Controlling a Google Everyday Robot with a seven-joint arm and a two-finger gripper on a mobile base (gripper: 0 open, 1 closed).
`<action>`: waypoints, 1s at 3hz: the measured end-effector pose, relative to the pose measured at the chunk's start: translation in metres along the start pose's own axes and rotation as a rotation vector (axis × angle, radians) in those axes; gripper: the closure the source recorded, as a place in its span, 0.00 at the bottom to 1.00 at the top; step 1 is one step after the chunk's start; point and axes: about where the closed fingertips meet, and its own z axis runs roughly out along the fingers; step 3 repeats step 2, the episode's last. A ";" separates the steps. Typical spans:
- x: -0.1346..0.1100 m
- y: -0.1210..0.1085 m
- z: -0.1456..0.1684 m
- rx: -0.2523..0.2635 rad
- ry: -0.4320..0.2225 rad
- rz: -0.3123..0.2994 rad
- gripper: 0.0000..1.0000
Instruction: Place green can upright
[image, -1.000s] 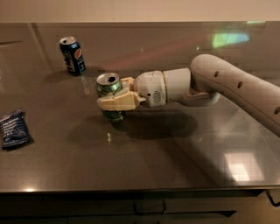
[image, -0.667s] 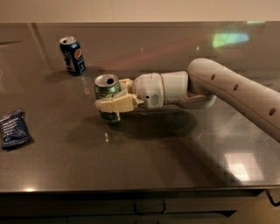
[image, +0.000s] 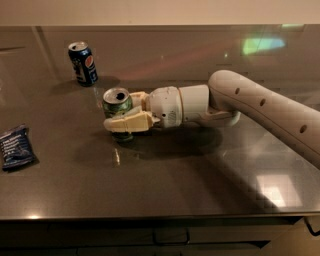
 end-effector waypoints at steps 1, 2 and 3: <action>-0.001 0.001 0.002 -0.004 0.000 -0.001 0.00; -0.001 0.001 0.002 -0.004 0.000 -0.001 0.00; -0.001 0.001 0.002 -0.004 0.000 -0.001 0.00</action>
Offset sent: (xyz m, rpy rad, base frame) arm -0.0010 0.0017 0.0008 0.0003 -0.0002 0.0037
